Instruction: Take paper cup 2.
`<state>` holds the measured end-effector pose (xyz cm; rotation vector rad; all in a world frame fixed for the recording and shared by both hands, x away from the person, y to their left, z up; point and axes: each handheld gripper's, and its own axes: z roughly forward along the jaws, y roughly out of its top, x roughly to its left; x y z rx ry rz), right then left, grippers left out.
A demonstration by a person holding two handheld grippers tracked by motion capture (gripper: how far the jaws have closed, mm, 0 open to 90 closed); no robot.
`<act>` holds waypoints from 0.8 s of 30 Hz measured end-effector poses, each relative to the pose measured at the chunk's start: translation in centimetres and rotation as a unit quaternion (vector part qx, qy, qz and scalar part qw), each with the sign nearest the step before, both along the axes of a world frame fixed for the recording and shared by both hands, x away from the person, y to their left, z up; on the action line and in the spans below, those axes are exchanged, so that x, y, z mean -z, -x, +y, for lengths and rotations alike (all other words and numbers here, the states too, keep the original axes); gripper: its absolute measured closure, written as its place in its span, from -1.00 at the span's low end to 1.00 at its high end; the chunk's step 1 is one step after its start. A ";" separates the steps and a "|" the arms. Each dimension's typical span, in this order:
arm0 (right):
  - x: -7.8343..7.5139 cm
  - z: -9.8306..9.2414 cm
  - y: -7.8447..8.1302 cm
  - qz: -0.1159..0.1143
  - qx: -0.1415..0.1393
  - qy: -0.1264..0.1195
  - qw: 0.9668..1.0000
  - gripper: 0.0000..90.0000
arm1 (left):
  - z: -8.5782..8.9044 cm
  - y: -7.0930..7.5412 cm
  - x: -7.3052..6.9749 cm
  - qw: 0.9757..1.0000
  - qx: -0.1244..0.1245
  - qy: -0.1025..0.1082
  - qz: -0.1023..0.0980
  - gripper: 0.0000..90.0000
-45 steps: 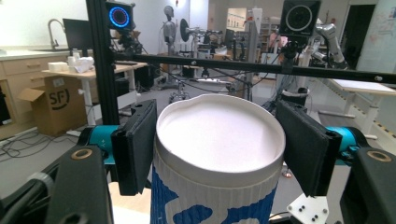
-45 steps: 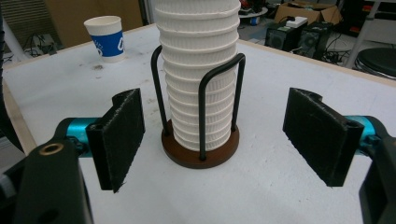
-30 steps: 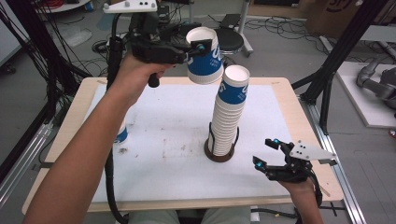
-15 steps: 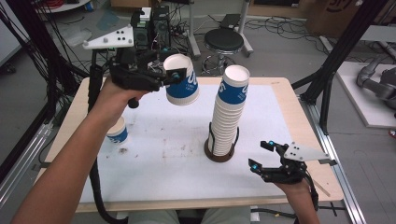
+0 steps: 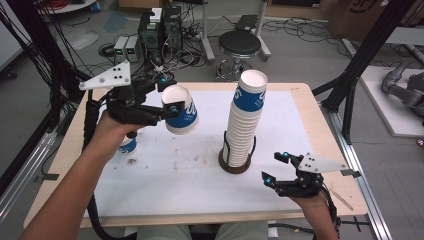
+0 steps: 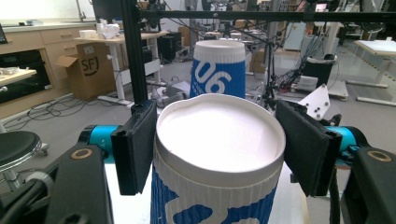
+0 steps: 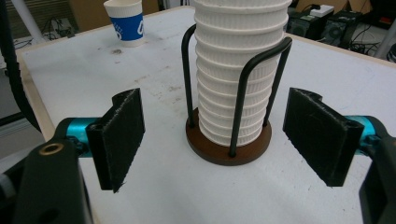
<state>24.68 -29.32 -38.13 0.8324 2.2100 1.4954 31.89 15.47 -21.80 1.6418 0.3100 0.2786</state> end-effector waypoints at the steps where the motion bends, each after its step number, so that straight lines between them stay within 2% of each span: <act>1: 0.0 0.1 0.0 0.002 -0.001 -0.002 1.000 -0.53 | 0.1 0.2 0.3 1.000 -0.001 0.001 0.000 -0.29; 5: 0.1 0.3 0.0 0.004 -0.002 0.002 1.000 -0.53 | 0.3 0.5 1.3 1.000 -0.003 -0.001 0.001 -0.29; 9: 0.2 0.6 -0.1 0.004 -0.004 0.006 1.000 -0.53 | 0.6 0.7 2.7 1.000 -0.008 0.010 0.006 -0.29; 10: 0.2 0.6 -0.1 0.004 -0.004 0.006 1.000 -0.53 | 0.6 0.7 2.7 1.000 -0.008 0.010 0.006 -0.29; 12: 0.2 0.7 -0.1 0.005 -0.004 0.008 1.000 -0.53 | 1.1 0.6 4.5 0.999 -0.012 0.024 0.021 -0.29; 17: 0.4 0.8 -0.1 0.010 -0.003 0.009 1.000 -0.53 | 2.0 0.3 7.5 0.998 -0.022 0.033 0.039 -0.29; 21: 0.5 0.9 -0.2 0.013 -0.005 0.012 1.000 -0.53 | 2.4 0.5 9.2 0.998 -0.028 0.031 0.044 -0.29; 24: 0.7 1.0 -0.3 0.012 -0.006 0.016 1.000 -0.53 | 2.4 0.6 9.8 0.998 -0.028 0.032 0.044 -0.29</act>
